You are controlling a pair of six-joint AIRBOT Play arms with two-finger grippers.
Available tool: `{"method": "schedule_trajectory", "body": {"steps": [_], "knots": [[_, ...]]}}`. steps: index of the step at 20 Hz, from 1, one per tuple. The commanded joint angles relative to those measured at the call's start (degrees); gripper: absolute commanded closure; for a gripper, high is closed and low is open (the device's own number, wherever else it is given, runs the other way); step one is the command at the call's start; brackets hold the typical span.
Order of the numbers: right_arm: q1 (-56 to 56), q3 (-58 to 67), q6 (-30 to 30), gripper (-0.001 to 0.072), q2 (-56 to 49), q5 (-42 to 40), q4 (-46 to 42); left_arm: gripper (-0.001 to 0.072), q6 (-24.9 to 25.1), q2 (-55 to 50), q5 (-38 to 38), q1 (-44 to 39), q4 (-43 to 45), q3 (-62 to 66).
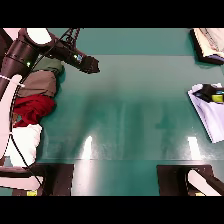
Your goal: Fold the shirts.
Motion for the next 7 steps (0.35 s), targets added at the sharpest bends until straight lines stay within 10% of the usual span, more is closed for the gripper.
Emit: {"method": "schedule_trajectory", "body": {"steps": [1,7], "knots": [[11.3,0.1,0.0,0.0697,0.0,-1.9,0.3,0.0682,0.0,0.0,-0.2,0.0,-0.1,0.0],[15.1,0.1,0.1,0.0697,0.0,-0.9,0.3,0.0682,0.0,0.0,-0.2,0.0,-0.1,0.0]]}}
